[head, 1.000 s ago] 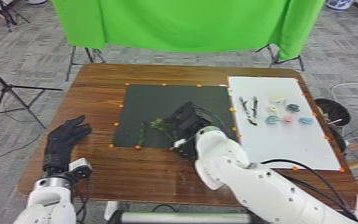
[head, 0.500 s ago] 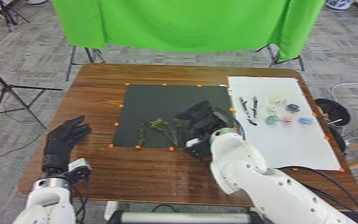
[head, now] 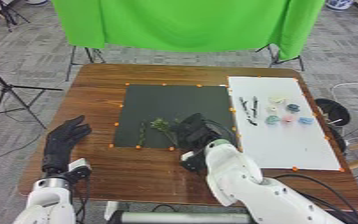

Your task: Arrange flowers

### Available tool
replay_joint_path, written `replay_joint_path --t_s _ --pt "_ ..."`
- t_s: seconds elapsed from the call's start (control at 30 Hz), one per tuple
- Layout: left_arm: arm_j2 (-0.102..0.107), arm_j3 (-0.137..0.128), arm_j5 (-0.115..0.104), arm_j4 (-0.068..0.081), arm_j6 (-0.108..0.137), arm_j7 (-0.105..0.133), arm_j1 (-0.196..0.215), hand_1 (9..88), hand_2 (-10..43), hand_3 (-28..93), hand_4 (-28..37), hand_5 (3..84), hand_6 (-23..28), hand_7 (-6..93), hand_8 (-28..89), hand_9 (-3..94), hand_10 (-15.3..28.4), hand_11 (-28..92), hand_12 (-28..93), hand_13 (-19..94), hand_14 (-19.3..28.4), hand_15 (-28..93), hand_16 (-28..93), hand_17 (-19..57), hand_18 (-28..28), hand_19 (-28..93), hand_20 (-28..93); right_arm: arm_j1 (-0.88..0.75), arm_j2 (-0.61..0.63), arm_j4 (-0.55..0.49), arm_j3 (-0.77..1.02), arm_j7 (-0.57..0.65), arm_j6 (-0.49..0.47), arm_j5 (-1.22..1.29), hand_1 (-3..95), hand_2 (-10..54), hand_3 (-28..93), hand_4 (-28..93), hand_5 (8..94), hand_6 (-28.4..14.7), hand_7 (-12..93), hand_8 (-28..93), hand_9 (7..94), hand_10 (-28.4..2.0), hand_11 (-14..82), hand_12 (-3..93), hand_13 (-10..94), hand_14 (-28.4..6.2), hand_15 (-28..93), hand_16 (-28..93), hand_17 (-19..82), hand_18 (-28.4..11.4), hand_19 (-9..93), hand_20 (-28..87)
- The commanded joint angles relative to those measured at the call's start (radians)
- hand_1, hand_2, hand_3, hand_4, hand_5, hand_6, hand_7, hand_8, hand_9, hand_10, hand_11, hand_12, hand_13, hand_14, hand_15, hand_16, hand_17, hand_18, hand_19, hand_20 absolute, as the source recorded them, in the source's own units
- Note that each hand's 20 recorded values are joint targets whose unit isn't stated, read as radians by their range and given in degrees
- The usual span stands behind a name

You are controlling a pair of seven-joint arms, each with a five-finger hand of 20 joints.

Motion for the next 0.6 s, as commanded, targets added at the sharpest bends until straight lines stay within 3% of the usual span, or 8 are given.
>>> replay_joint_path --t_s 0.03,0.6 --pt "-0.012 0.000 0.000 0.000 -0.007 -0.012 0.022 22.7 24.8 70 -28.3 50.7 2.9 13.7 -9 52.8 13.3 22 10 44 16.3 24 -3 10.6 11.4 11 19 -0.007 -0.018 -0.009 -0.004 -0.008 -0.004 0.005 34.0 -2.3 67 -10 60.7 -1.4 14 -9 83.7 -15.7 14.9 14.4 94 -4.0 51 23 71 -7.8 91 31" --pt "-0.010 0.001 0.004 0.002 -0.016 -0.020 0.020 22.8 24.9 69 -28.3 50.7 2.9 13.7 -8 52.7 13.2 22 10 44 16.3 24 -3 10.2 11.9 11 19 -0.023 -0.025 -0.010 0.030 -0.005 -0.005 -0.003 33.7 -1.9 67 -10 60.0 -1.7 14 -9 83.5 -15.7 14.9 14.4 94 -4.2 50 23 71 -7.8 92 29"
